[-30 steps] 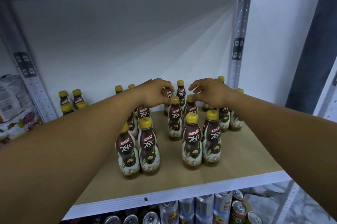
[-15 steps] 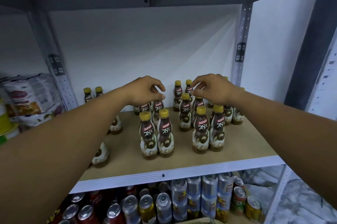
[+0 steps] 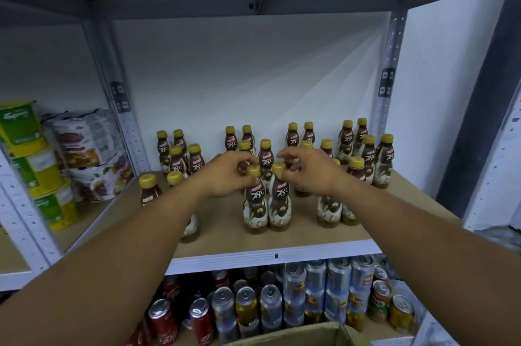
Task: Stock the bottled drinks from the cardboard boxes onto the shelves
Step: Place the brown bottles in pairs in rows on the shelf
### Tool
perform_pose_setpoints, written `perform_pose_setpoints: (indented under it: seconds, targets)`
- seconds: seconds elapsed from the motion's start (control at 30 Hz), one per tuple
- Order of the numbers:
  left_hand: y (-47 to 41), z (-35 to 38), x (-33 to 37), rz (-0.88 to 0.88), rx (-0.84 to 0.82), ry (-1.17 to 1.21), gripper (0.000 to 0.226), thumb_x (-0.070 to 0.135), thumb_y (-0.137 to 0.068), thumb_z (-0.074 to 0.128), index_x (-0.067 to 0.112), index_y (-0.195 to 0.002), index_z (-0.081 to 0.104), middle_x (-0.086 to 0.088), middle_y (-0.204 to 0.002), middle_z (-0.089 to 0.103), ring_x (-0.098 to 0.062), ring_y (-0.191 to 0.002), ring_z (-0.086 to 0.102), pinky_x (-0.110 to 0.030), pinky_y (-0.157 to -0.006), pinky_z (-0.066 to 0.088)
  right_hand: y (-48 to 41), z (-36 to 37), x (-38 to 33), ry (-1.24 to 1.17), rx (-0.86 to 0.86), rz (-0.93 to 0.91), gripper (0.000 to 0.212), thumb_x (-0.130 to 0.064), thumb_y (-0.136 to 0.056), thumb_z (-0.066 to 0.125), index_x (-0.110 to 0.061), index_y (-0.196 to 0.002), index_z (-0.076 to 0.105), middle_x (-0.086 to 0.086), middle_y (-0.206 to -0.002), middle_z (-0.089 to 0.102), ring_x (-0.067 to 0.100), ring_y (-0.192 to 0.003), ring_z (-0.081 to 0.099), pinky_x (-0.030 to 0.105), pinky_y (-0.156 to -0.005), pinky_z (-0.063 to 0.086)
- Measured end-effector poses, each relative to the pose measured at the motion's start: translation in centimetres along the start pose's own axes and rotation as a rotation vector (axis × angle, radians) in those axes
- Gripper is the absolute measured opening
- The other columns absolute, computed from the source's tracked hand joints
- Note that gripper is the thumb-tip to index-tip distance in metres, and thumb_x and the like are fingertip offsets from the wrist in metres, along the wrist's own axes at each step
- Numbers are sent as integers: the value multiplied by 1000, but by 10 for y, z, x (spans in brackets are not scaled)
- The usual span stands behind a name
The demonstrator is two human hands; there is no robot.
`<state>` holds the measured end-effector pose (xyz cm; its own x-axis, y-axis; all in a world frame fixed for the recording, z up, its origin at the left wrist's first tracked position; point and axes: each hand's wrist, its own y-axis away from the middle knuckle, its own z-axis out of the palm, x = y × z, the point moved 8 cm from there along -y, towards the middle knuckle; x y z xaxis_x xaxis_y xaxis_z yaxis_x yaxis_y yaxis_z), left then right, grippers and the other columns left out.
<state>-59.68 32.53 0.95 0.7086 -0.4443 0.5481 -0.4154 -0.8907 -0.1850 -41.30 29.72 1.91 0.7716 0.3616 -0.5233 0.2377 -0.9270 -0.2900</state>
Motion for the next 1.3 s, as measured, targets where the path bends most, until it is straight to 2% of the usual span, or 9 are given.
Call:
perform_pose_setpoints:
  seconds: [0.17,0.3,0.43,0.63,0.8,0.9,1.07,1.17,1.3]
  targets:
    - [1,12,-16,-13,82,136,49,31,-81,86,40,-123,63,4,-116,69,-17,-105,68,-44,-97,57,-1,19,14,-42,0,52,56,-31,-88,79,-35,-139,56,1,-133,64,17,-110,65,41,-98,54]
    - [7,22,-18,5,167,246,53,18,-84,84,30,-131,62,-1,-119,67,-18,-111,66,-41,-97,57,0,32,20,-148,33,54,53,-27,-88,79,-41,-132,52,1,-127,66,17,-110,66,44,-98,55]
    - [7,26,-22,24,209,273,54,18,-85,83,30,-134,63,2,-122,67,-15,-113,64,-43,-100,56,-2,39,24,-198,80,48,48,-28,-91,75,-44,-129,50,-2,-126,66,16,-114,63,42,-98,56]
    - [10,23,-22,27,207,284,55,14,-88,80,28,-138,62,2,-128,66,-14,-118,62,-34,-104,52,-2,42,22,-233,81,28,47,-28,-91,75,-47,-125,50,-3,-125,66,16,-114,63,45,-98,56]
    - [19,19,-28,21,215,312,56,12,-88,79,31,-138,61,7,-128,66,-10,-117,62,-26,-102,49,-1,48,15,-231,77,13,47,-29,-92,74,-51,-124,48,-1,-121,66,18,-111,63,46,-96,55]
    - [24,16,-31,7,213,316,58,12,-89,78,28,-141,60,9,-126,65,-8,-115,61,-20,-98,48,1,51,10,-226,75,6,46,-29,-93,73,-47,-127,49,1,-121,65,20,-109,63,46,-96,55]
    - [31,12,-41,-6,233,307,59,14,-88,80,31,-141,60,9,-128,66,-10,-118,63,-36,-107,51,1,57,1,-227,60,9,47,-28,-95,72,-42,-134,50,-8,-111,58,20,-110,62,43,-97,54]
    - [35,9,-45,-1,237,313,59,13,-88,80,30,-141,61,10,-129,65,-10,-119,63,-38,-108,51,0,61,-4,-218,58,5,47,-29,-94,72,-41,-134,50,-10,-107,56,20,-108,63,43,-97,55]
    - [39,6,-49,-5,242,332,58,10,-89,78,29,-142,60,9,-130,64,-8,-118,62,-38,-106,52,-4,69,-7,-204,64,0,47,-32,-93,73,-47,-131,49,1,-120,63,22,-111,62,44,-96,55]
